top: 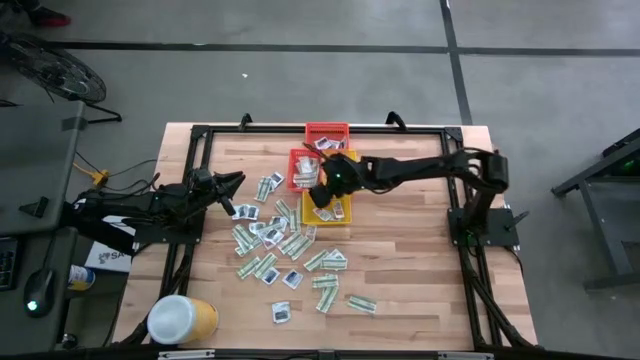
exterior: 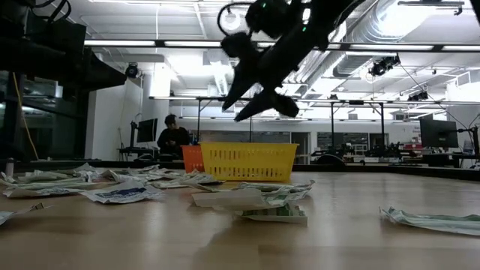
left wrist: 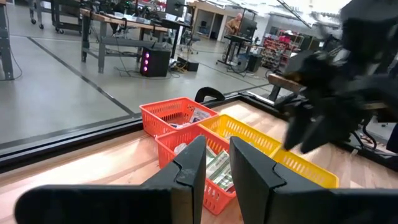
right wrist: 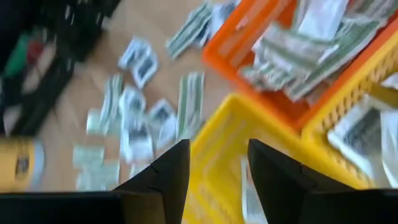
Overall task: Pick & Place First Aid Supplies
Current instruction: Put the bandage into the bottom orange bin
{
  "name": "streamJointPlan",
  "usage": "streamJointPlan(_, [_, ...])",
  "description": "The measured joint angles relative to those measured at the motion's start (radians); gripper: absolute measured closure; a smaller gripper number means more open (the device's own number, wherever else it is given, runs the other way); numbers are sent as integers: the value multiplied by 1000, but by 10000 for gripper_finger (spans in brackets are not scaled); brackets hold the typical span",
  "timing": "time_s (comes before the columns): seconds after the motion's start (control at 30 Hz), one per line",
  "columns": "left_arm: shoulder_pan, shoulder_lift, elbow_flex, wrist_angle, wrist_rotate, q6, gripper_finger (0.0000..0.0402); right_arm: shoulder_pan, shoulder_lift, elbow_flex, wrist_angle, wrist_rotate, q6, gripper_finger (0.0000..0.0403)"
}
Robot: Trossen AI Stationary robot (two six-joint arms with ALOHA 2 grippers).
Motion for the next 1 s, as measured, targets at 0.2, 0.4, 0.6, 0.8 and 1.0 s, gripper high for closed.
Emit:
streamJointPlan(0.2, [0,0,0,0,0,0,328,68,-86,0,-217,-40,-152,257])
streamJointPlan(0.4, [0,0,0,0,0,0,328,176,-133,0,-371,-72,-326,257])
streamJointPlan(0.6, [0,0,0,0,0,0,328,308,-143,0,-434,-74,-517,262])
streamJointPlan(0.8, [0,0,0,0,0,0,328,429,-137,0,-472,-115,-827,265])
streamJointPlan(1.0, [0,0,0,0,0,0,328,495,-70,0,-431,-140,-976,265])
